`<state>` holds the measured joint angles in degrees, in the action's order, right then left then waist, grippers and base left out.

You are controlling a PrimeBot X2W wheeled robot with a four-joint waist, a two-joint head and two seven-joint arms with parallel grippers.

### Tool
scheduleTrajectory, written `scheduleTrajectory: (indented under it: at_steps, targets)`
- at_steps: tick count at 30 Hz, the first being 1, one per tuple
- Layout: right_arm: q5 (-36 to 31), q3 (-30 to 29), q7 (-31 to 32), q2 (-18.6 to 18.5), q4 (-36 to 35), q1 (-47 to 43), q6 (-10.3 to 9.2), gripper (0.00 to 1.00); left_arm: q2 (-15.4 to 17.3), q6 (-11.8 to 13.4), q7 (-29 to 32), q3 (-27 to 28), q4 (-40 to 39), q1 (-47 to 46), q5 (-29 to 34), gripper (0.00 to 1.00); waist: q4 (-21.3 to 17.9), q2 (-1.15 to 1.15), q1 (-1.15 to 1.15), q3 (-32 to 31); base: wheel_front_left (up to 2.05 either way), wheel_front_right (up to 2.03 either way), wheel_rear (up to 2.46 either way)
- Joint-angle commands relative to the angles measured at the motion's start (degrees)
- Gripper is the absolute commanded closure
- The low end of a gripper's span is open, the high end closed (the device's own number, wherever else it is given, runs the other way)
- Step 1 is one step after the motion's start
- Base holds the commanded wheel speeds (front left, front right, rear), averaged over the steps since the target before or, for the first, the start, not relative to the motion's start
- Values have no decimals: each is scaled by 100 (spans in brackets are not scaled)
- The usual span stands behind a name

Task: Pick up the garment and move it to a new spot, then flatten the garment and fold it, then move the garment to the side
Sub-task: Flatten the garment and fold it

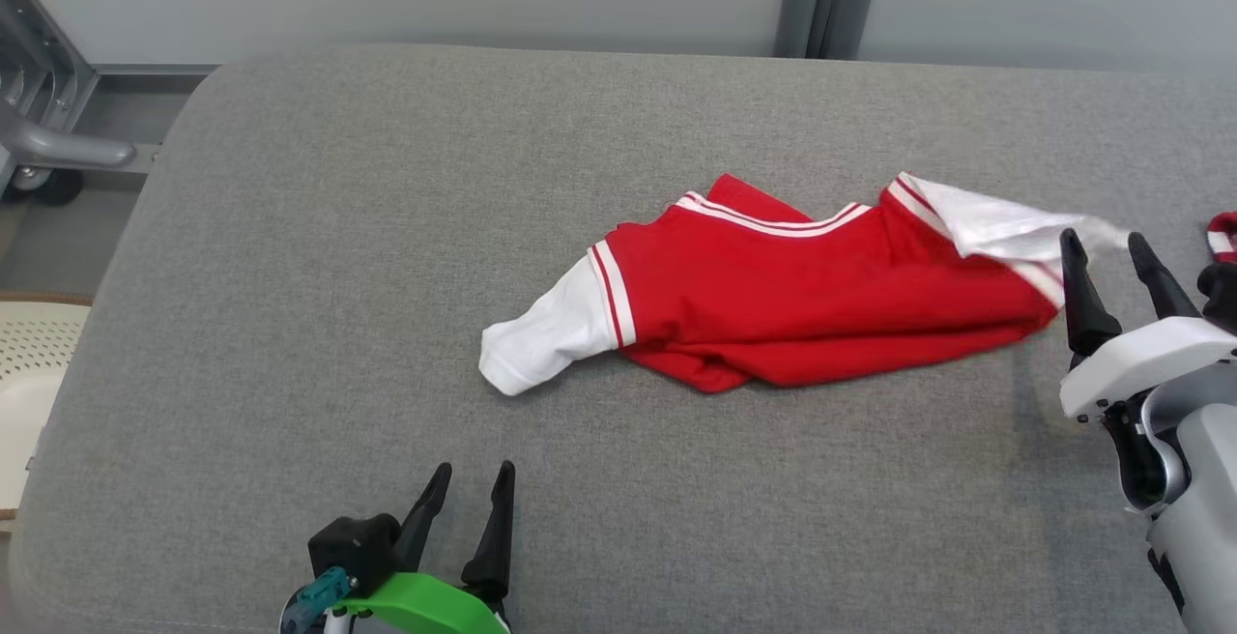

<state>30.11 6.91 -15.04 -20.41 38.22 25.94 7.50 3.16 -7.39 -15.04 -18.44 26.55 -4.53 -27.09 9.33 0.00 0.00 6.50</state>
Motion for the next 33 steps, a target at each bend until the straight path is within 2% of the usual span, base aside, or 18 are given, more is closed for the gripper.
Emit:
scheduleTrajectory:
  at_steps: [1, 5, 9, 19, 26, 33]
  targets:
    - [-116, -157, -17, 62, 2, -140, -3, 0, 56, -16, -15, -2, 27, -72, 52, 0, -16, 0, 0, -18, 0, 0, 0]
    - [-286, -376, -17, 193, -79, -300, -3, 0, 67, -16, -15, 1, 32, -3, 30, 0, -3, 0, 0, -98, 0, 0, 0]
    - [-350, -313, -17, 321, -240, -403, -3, 0, 60, -16, -15, 31, 18, 48, 22, 0, 3, 0, 0, -133, 0, 0, 0]
    - [-294, 997, -17, 600, -579, -94, -3, 0, 7, -16, -15, -88, -30, -1, -30, 0, 228, 0, 0, -64, 0, 0, 0]
    - [-36, 1901, -16, 661, -230, 492, -3, 0, -15, -16, -14, -178, -39, -3, -88, 0, 729, 0, 0, 15, 0, 0, 0]
    - [111, 2032, 140, 518, 642, 1162, -3, 0, -23, -16, -15, -295, -91, 25, -219, 0, 1314, 0, 0, 172, 0, 0, 0]
